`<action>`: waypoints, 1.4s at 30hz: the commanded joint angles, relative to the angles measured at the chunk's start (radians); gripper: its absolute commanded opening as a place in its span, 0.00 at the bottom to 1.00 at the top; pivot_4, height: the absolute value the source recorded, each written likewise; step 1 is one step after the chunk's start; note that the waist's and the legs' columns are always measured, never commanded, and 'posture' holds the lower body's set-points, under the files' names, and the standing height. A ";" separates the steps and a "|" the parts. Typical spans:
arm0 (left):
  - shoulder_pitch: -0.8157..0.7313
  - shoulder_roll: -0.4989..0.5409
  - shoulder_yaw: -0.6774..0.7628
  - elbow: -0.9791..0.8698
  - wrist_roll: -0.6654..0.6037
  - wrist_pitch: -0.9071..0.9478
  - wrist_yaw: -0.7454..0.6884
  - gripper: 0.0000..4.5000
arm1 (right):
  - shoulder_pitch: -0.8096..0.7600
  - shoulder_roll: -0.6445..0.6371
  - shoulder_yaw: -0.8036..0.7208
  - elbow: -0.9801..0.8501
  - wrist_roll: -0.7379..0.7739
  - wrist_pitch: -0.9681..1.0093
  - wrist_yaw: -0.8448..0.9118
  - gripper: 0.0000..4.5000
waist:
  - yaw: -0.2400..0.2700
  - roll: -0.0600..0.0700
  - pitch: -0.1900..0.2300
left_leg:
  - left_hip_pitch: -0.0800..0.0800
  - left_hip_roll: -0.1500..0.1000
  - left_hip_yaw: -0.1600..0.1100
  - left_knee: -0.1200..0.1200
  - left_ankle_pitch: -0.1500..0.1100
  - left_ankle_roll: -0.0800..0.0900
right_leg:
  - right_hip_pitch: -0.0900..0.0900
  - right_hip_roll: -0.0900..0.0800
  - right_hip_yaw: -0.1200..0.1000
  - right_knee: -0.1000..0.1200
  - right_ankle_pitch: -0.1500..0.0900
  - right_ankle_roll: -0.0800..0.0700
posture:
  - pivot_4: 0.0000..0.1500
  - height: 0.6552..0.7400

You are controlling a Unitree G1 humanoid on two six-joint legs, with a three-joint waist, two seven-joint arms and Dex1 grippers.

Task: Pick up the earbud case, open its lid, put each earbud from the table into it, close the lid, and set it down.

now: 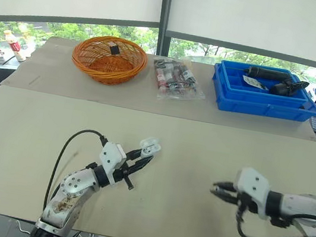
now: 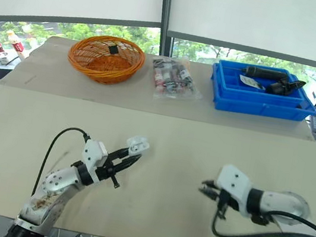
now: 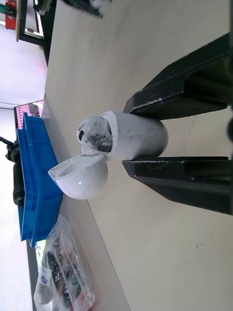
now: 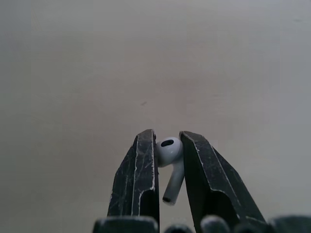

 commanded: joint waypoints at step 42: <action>0.058 0.047 0.006 -0.162 -0.026 0.091 0.026 0.12 | -0.071 -0.143 0.085 0.379 -0.138 -0.418 0.308 0.31 | 0.016 0.000 0.000 | 0.004 0.000 0.001 0.000 0.000 0.000 | 0.002 0.000 0.001 0.000 0.000 0.000 | 1.00 0.46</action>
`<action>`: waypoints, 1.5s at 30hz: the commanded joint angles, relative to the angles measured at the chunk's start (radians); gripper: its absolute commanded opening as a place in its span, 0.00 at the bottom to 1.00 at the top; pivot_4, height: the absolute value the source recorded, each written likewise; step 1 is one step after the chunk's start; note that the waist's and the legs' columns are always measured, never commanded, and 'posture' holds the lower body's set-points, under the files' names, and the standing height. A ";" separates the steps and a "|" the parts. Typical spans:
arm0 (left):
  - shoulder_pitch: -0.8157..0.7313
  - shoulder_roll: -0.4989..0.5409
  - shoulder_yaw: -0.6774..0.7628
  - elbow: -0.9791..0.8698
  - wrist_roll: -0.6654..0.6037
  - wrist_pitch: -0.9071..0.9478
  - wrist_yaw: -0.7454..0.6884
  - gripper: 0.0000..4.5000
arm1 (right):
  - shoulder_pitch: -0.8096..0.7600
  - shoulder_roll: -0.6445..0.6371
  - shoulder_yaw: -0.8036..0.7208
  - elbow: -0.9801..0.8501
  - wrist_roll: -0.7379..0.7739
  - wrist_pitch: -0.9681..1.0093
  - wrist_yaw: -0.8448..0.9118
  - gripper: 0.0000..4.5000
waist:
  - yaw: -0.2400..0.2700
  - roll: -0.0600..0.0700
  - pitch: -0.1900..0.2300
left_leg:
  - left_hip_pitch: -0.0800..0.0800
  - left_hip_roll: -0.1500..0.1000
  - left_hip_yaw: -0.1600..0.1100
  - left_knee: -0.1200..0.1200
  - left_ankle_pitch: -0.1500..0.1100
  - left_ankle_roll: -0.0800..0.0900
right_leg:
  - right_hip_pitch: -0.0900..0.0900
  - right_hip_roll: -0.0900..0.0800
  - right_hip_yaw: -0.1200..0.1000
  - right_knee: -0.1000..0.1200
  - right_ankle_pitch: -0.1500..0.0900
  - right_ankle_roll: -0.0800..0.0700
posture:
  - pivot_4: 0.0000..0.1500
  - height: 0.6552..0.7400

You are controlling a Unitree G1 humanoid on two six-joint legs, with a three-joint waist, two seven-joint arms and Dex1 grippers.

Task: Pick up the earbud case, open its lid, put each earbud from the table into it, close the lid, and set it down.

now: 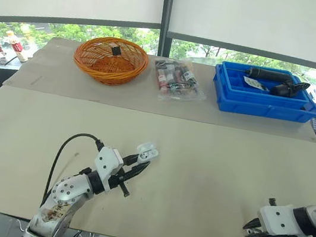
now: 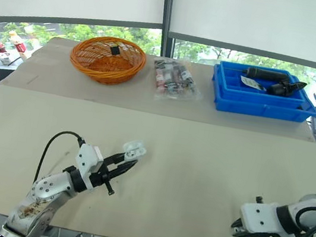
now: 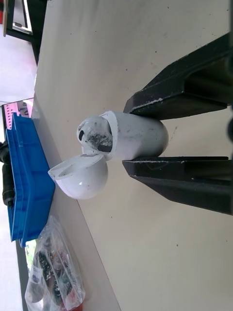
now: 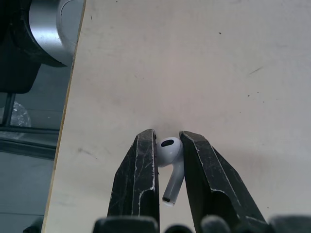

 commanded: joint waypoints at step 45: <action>-0.016 -0.016 -0.028 -0.005 -0.009 -0.013 -0.015 0.12 | 0.060 -0.140 0.034 -0.459 -0.159 0.727 -0.212 0.65 | 0.004 0.001 0.000 | -0.001 0.000 0.001 0.000 0.000 0.000 | -0.001 0.000 0.000 0.001 0.000 0.000 | 1.00 0.46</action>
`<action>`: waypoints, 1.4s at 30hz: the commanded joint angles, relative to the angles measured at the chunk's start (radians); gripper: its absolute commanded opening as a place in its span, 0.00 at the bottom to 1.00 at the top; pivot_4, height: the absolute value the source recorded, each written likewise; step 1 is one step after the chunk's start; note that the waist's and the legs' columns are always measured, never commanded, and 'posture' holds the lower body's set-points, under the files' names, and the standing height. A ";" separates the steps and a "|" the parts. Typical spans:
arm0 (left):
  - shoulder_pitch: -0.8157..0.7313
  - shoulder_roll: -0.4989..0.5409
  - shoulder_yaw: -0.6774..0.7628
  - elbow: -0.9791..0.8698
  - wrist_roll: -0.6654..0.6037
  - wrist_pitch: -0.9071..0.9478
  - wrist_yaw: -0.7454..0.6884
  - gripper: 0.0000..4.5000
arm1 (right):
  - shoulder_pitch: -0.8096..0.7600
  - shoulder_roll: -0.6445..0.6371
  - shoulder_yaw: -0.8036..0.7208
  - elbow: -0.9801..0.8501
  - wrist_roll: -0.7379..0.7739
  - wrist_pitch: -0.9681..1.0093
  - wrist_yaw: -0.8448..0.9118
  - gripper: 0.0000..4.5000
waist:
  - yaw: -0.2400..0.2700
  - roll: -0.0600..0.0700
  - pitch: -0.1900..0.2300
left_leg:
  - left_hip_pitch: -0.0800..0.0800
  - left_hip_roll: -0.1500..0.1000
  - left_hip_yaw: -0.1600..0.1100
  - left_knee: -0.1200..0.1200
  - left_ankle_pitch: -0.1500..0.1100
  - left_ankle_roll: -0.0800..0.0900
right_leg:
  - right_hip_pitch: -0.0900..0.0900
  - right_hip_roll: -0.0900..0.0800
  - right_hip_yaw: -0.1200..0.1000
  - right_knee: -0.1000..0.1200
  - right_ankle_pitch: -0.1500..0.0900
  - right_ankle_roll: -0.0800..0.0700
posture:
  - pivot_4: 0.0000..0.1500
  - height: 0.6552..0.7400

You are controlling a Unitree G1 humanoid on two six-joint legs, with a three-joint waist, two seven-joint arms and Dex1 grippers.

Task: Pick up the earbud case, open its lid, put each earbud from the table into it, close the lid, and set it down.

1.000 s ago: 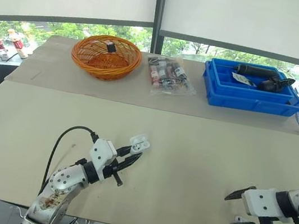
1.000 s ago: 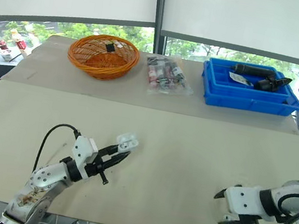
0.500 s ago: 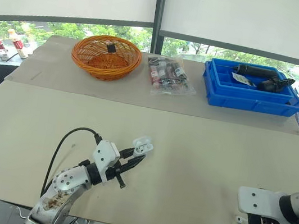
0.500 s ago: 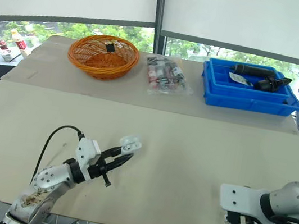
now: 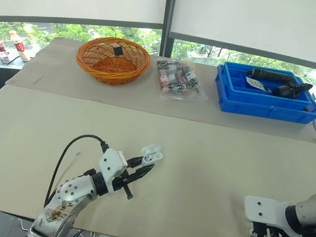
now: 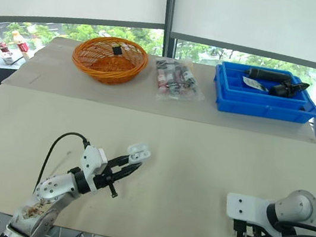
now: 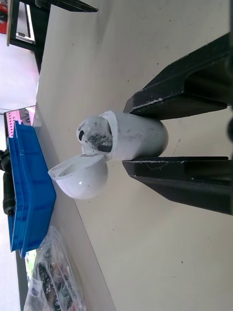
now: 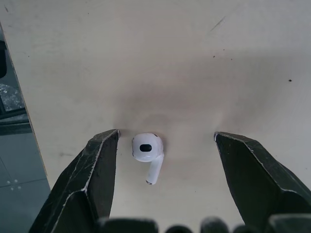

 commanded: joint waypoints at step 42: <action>-0.310 -0.112 -0.008 0.191 -0.106 0.037 -0.107 0.12 | -0.395 0.977 0.031 -0.199 0.296 0.047 -0.764 0.07 | -0.005 -0.003 -0.001 | -0.005 0.000 -0.004 0.001 0.000 0.000 | -0.005 0.000 -0.003 0.003 0.001 -0.001 | 1.00 0.46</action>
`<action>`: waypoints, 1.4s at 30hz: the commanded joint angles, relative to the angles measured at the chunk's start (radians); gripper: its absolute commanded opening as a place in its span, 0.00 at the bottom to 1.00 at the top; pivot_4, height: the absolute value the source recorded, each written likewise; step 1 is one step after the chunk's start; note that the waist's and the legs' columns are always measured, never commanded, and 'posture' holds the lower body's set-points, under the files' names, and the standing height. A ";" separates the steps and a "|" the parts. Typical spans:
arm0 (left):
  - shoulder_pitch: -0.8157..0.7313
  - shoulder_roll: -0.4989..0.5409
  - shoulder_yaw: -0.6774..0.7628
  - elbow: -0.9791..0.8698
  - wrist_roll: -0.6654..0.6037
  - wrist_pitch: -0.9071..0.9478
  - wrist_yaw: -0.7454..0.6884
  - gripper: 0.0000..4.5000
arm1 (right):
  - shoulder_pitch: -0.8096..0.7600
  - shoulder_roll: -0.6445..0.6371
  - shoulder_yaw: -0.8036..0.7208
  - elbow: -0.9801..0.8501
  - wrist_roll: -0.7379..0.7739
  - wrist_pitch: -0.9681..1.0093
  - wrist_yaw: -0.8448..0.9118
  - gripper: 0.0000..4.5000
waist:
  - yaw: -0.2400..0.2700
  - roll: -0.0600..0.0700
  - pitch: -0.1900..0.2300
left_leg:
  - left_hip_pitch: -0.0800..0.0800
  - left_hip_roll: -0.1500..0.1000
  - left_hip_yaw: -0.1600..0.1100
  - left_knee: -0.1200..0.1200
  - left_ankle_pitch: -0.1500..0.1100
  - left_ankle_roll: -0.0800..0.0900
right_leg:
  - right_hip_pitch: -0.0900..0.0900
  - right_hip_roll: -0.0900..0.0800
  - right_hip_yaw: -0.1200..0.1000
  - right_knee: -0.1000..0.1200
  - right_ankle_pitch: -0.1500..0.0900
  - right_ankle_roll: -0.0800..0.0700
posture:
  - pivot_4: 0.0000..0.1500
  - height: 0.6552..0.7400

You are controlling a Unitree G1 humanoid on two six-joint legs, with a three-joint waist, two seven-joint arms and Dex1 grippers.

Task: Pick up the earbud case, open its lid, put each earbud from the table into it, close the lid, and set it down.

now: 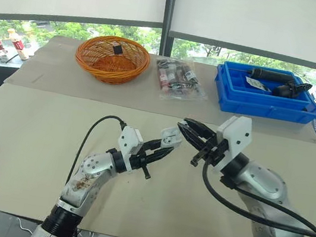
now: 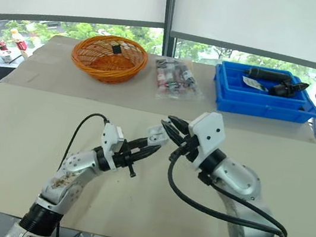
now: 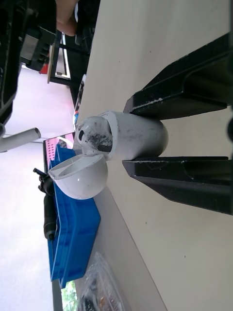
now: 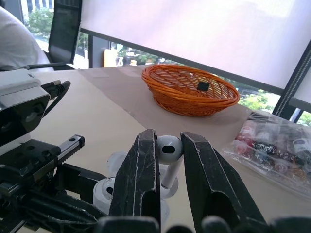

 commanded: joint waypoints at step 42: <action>-0.086 0.049 -0.043 0.051 -0.034 0.000 -0.241 0.12 | -0.058 -0.389 -0.290 0.025 0.250 0.163 0.149 0.63 | -0.001 0.001 0.001 | -0.001 0.000 -0.001 0.000 0.000 0.000 | 0.000 0.000 -0.001 -0.001 0.000 0.000 | 1.00 0.46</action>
